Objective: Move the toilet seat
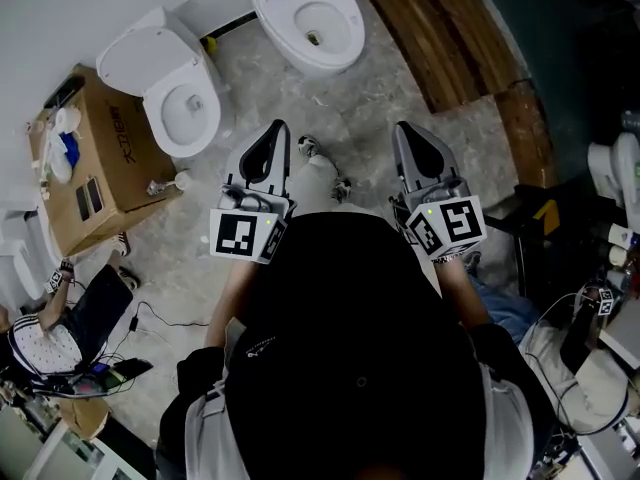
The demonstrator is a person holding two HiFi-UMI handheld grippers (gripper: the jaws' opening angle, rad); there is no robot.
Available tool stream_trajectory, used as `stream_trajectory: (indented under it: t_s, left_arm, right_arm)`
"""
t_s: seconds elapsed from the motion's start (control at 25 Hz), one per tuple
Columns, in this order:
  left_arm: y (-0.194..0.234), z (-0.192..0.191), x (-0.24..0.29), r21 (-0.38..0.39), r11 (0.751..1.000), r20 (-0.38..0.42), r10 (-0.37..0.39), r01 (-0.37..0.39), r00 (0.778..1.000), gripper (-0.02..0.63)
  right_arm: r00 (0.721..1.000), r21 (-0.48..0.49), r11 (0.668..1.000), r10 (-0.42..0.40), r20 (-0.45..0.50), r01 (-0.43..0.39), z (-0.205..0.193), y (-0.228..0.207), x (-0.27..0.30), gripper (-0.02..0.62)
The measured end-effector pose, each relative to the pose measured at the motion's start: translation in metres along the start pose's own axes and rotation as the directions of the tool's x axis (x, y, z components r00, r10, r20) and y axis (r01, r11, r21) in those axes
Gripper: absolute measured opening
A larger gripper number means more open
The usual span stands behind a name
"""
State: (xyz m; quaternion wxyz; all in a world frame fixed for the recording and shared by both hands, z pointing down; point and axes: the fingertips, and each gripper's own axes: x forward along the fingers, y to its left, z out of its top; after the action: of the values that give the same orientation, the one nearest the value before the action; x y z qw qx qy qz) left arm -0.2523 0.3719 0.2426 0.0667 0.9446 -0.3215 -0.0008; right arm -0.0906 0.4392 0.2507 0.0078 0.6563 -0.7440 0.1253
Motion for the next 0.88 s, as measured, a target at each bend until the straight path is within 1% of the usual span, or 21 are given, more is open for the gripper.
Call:
stream_trajectory:
  t_s: [0.16, 0.32, 0.4, 0.52, 0.68, 0.76, 0.88]
  left_arm:
    - [0.006, -0.009, 0.034, -0.006, 1.0, -0.012, 0.014, -0.014, 1.0, 0.011]
    - [0.017, -0.021, 0.08, -0.02, 1.0, -0.031, 0.021, -0.022, 0.999, 0.011]
    - [0.021, -0.025, 0.106, -0.034, 0.999, -0.035, 0.027, -0.029, 0.999, 0.011]
    - [0.024, -0.023, 0.148, -0.054, 0.997, -0.019, 0.046, -0.047, 0.999, 0.011]
    - [0.033, -0.026, 0.198, -0.068, 0.995, -0.029, 0.077, -0.079, 0.997, 0.011]
    - [0.037, -0.027, 0.219, -0.067, 0.995, -0.035, 0.075, -0.077, 0.997, 0.011]
    - [0.046, -0.03, 0.243, -0.041, 0.997, -0.056, 0.057, -0.059, 0.997, 0.011]
  right_arm:
    - [0.999, -0.023, 0.999, 0.032, -0.03, -0.033, 0.0, -0.026, 0.022, 0.014]
    - [0.996, -0.035, 0.998, 0.057, -0.068, -0.06, 0.001, -0.054, 0.054, 0.014]
    - [0.992, -0.045, 0.995, 0.087, -0.086, -0.092, 0.005, -0.067, 0.074, 0.014]
    - [0.983, -0.074, 0.985, 0.148, -0.108, -0.157, 0.014, -0.087, 0.105, 0.014]
    - [0.969, -0.097, 0.97, 0.211, -0.129, -0.224, 0.026, -0.115, 0.144, 0.014]
    - [0.965, -0.109, 0.965, 0.224, -0.134, -0.239, 0.032, -0.13, 0.163, 0.014]
    - [0.964, -0.146, 0.957, 0.233, -0.128, -0.25, 0.04, -0.147, 0.191, 0.014]
